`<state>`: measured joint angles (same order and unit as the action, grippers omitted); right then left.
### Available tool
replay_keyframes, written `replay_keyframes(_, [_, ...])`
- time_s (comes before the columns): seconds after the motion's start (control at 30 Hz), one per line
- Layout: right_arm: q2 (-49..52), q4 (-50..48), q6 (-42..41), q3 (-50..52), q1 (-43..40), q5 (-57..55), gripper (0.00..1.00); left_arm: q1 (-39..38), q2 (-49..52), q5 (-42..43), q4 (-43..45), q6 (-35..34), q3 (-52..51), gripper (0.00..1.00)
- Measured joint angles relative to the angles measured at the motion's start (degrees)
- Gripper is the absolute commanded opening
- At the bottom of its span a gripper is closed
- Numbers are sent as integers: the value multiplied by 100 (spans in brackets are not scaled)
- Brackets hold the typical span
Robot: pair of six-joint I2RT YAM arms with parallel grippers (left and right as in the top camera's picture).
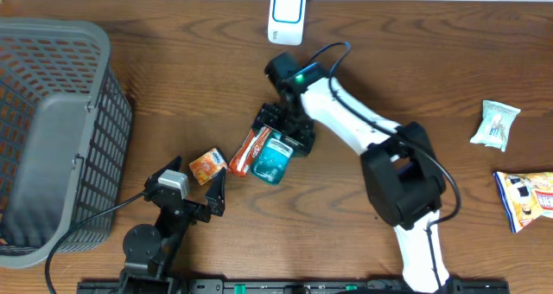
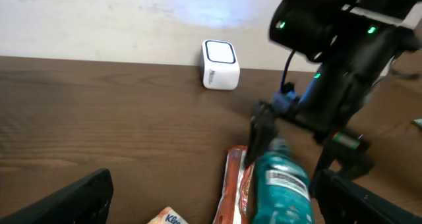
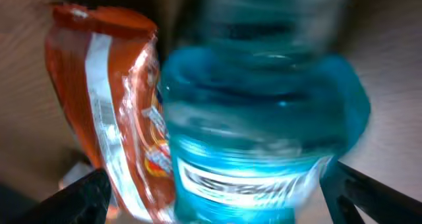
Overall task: Scan the item barcode
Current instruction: 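Reach the right gripper to the blue Listerine bottle and grasp it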
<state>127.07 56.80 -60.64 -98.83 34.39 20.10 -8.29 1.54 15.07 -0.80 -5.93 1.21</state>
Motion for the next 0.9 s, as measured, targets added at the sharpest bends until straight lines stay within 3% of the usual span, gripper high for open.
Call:
replay_keyframes(0.3, [385, 162, -555, -149, 94, -44, 77, 0, 2, 0, 0, 0, 0, 98])
replay_keyframes(0.6, [411, 407, -295, -173, 120, -361, 61, 0, 2, 0, 0, 0, 2, 98])
replay_keyframes(0.9, [413, 1307, 396, -260, 103, -1644, 62, 0, 2, 0, 0, -2, 2, 98])
